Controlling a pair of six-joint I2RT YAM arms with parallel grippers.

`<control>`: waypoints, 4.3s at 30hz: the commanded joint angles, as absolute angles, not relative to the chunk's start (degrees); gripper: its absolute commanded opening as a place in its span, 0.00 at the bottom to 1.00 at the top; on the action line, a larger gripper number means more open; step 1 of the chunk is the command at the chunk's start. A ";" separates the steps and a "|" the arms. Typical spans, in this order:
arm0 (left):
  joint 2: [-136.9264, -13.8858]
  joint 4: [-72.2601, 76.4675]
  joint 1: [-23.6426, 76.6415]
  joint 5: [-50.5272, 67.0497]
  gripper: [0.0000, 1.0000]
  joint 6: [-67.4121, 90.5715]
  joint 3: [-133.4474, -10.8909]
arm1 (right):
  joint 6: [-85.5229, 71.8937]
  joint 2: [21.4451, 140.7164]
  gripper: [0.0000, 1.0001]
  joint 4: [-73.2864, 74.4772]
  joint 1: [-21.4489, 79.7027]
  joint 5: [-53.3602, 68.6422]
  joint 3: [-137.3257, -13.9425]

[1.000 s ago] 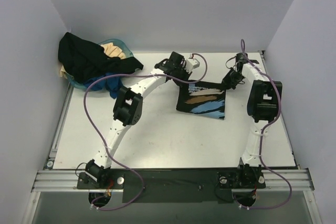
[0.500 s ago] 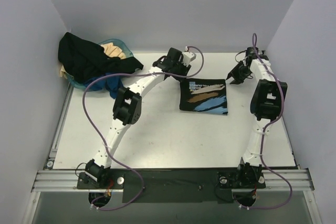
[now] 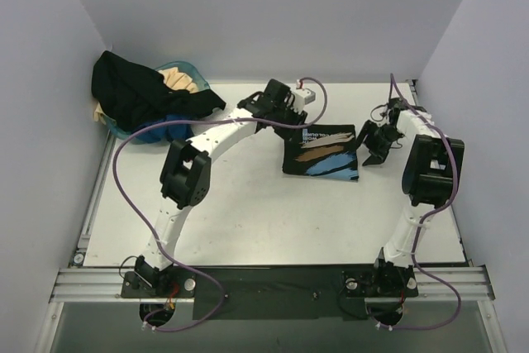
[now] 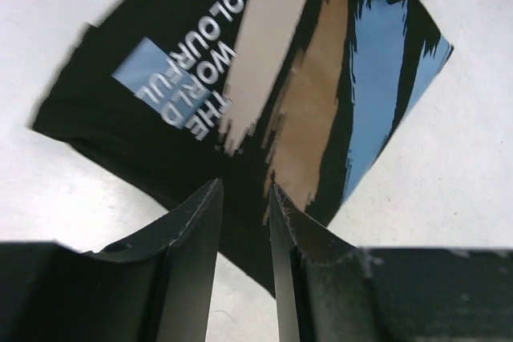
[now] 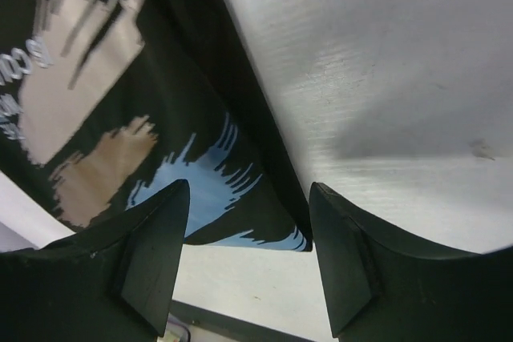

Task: Fold and stack the t-shirts
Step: Put the neatly folded tshirt into the corner of the board with the right arm

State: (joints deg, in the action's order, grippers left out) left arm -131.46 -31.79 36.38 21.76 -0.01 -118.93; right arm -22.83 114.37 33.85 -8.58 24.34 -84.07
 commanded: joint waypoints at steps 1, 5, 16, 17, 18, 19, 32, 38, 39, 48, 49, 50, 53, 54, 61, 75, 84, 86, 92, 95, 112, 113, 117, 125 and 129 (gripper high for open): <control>-130.52 -30.59 36.56 20.75 0.38 4.13 -114.18 | -21.09 116.19 0.56 33.67 -8.26 29.35 -82.53; -130.52 -29.54 36.47 18.98 0.36 4.57 -110.32 | -21.53 118.47 0.53 32.43 -8.09 32.25 -82.62; -131.84 -28.39 37.35 15.91 0.36 1.76 -108.89 | -21.45 118.92 0.09 31.90 -8.53 31.12 -82.18; -131.84 -28.56 37.18 15.65 0.36 1.58 -109.42 | -21.10 118.74 0.07 32.17 -8.53 30.85 -82.35; -131.75 -29.35 37.09 15.64 0.37 1.32 -110.47 | -20.14 118.74 0.04 33.13 -8.53 30.41 -83.31; -131.57 -29.62 37.09 15.91 0.38 1.14 -111.09 | -19.60 118.91 0.03 33.83 -8.53 30.15 -83.93; -126.83 -35.95 32.26 16.61 0.51 -4.57 -117.95 | -12.84 120.67 0.38 43.59 -10.02 20.22 -93.59; -124.19 -38.58 29.27 15.82 0.52 -6.15 -116.81 | -13.80 112.78 0.45 46.85 -5.65 6.00 -99.67; -122.80 -38.76 28.66 15.65 0.52 -6.50 -115.68 | -13.10 110.33 0.43 46.41 -3.97 3.11 -99.15; -115.32 -37.53 23.65 14.77 0.52 -7.56 -106.79 | -15.11 112.14 0.00 44.82 18.27 -6.76 -92.90; -114.96 -37.36 23.21 14.50 0.52 -7.65 -106.00 | -16.34 114.06 0.00 44.74 18.80 -6.85 -93.34; -114.53 -37.44 23.03 14.33 0.52 -7.82 -105.74 | -16.96 115.04 0.00 44.65 19.42 -6.77 -93.95; -113.56 -37.35 22.41 14.59 0.52 -7.73 -104.50 | -17.67 118.99 0.00 43.33 20.21 -5.89 -94.83; -113.29 -37.35 22.33 14.42 0.52 -7.91 -104.15 | -17.58 119.79 0.00 43.07 20.21 -5.54 -95.53; -112.59 -37.09 21.45 13.27 0.52 -8.44 -103.45 | -14.07 128.93 0.00 42.89 16.98 -5.36 -99.58; -109.60 -43.15 16.44 12.13 0.52 -11.51 -103.10 | -6.94 140.52 0.00 54.83 2.38 -4.49 -122.40; -108.37 -43.94 12.40 8.27 0.52 -12.92 -101.86 | -24.77 148.09 0.00 53.36 -6.68 6.39 -134.19; -108.54 -44.38 11.78 7.82 0.52 -13.27 -102.48 | -32.66 149.94 0.00 50.12 -8.52 9.65 -136.31; -108.28 -44.82 10.64 6.68 0.52 -14.06 -102.75 | -44.71 149.50 0.00 38.77 -10.81 9.40 -136.32; -108.19 -45.00 9.85 5.98 0.52 -14.24 -102.57 | -50.43 149.06 0.00 33.33 -10.81 8.88 -133.17; -108.63 -44.82 8.35 7.47 0.52 -14.59 -102.57 | -31.08 132.19 0.31 20.22 -2.38 -1.39 -124.19; -108.46 -44.91 8.26 7.64 0.52 -14.59 -102.57 | -28.07 131.67 0.38 19.78 -0.72 -0.71 -124.02; -107.93 -45.09 7.91 8.09 0.52 -14.77 -102.39 | -5.05 135.07 0.52 24.77 6.04 0.54 -127.51; -107.31 -46.76 7.12 8.00 0.52 -15.47 -101.87 | 22.41 140.53 0.61 25.75 10.64 -15.81 -128.75; -108.28 -47.28 7.21 8.00 0.52 -15.38 -102.48 | 28.92 141.42 0.60 26.01 10.55 -10.11 -126.92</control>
